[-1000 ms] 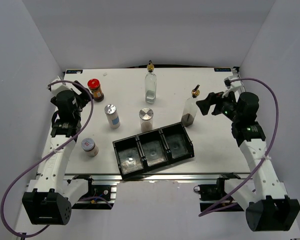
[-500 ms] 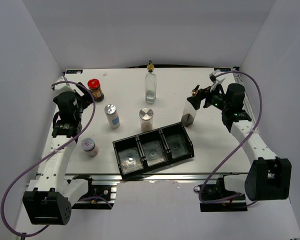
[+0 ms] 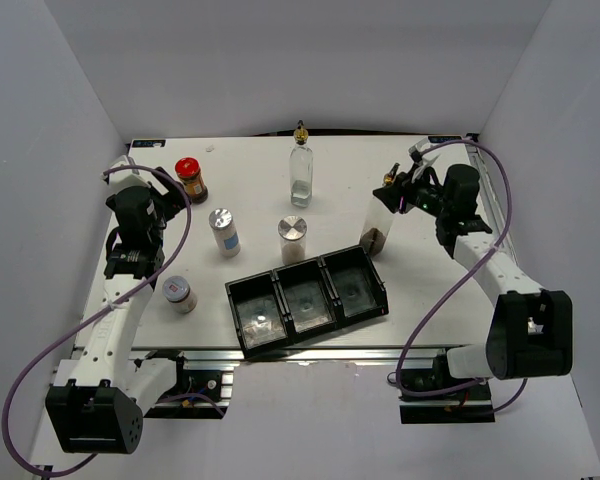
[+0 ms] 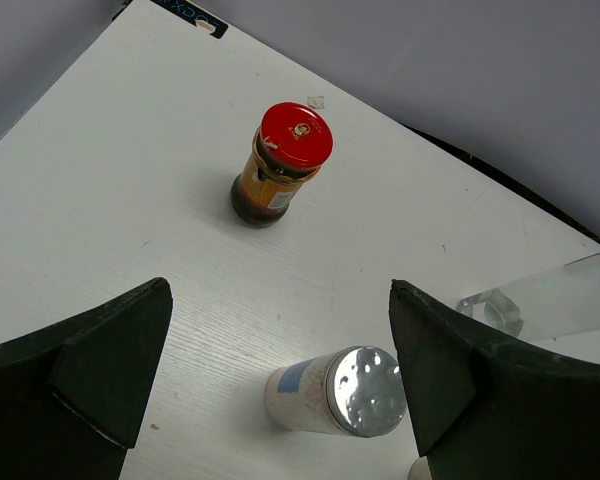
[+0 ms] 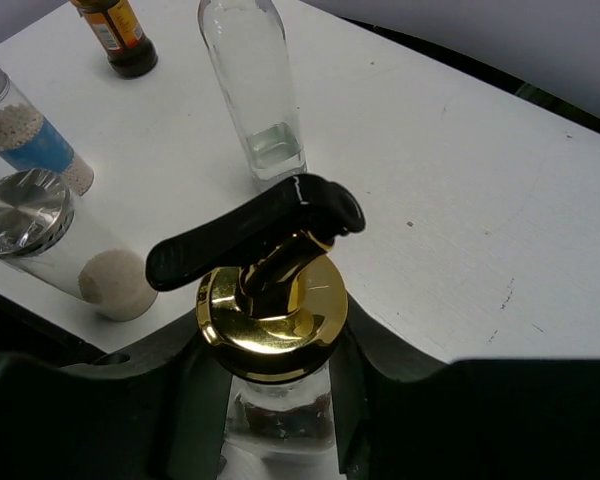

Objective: Organize the condiment bottles

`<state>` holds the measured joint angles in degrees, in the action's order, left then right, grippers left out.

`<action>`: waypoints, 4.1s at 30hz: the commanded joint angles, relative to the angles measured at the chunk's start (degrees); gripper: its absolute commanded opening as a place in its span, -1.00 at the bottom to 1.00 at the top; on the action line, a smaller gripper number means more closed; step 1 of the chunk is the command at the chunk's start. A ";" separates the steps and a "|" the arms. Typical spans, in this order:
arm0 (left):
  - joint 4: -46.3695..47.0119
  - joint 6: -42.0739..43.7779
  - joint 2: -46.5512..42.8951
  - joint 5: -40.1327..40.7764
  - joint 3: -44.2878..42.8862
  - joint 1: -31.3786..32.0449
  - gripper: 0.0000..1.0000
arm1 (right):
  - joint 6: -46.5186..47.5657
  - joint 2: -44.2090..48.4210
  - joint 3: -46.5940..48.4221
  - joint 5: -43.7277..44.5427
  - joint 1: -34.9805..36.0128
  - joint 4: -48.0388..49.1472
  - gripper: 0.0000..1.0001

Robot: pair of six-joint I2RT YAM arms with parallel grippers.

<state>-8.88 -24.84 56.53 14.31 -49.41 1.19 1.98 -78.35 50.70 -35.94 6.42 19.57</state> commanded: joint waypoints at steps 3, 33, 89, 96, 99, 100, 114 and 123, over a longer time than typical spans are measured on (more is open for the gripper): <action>1.06 0.49 -1.43 0.37 0.19 -0.22 0.96 | 2.24 6.53 4.22 3.23 0.26 2.06 -0.88; 3.35 -0.21 -3.27 -2.53 1.68 -0.22 0.97 | 14.81 16.83 8.55 -15.03 16.87 -17.12 -1.00; 3.17 -2.67 0.51 -1.12 0.98 -0.23 0.96 | -0.48 26.49 -16.07 36.56 32.78 10.67 0.79; 2.12 -2.85 0.95 -0.77 -0.16 -0.22 0.96 | 0.31 25.97 -6.50 38.75 32.78 0.29 0.79; 1.24 -3.11 1.82 -0.16 -0.95 -0.22 0.96 | 1.09 23.42 -1.85 39.19 32.78 -1.63 0.79; 0.89 -3.11 2.17 -0.15 -1.21 -0.22 0.96 | 1.36 21.15 1.74 39.54 32.78 -2.60 0.79; 0.01 -2.23 7.98 0.46 -3.06 -0.22 0.96 | 6.28 -13.65 39.96 37.61 32.61 -15.52 0.79; -0.87 -0.65 9.21 2.92 -3.77 -0.22 0.96 | -0.39 -30.63 53.09 44.55 31.64 -18.69 0.79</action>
<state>-9.32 -26.57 66.24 15.53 -50.54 1.19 4.38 -107.37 99.63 4.62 38.59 1.43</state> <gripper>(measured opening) 0.982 0.895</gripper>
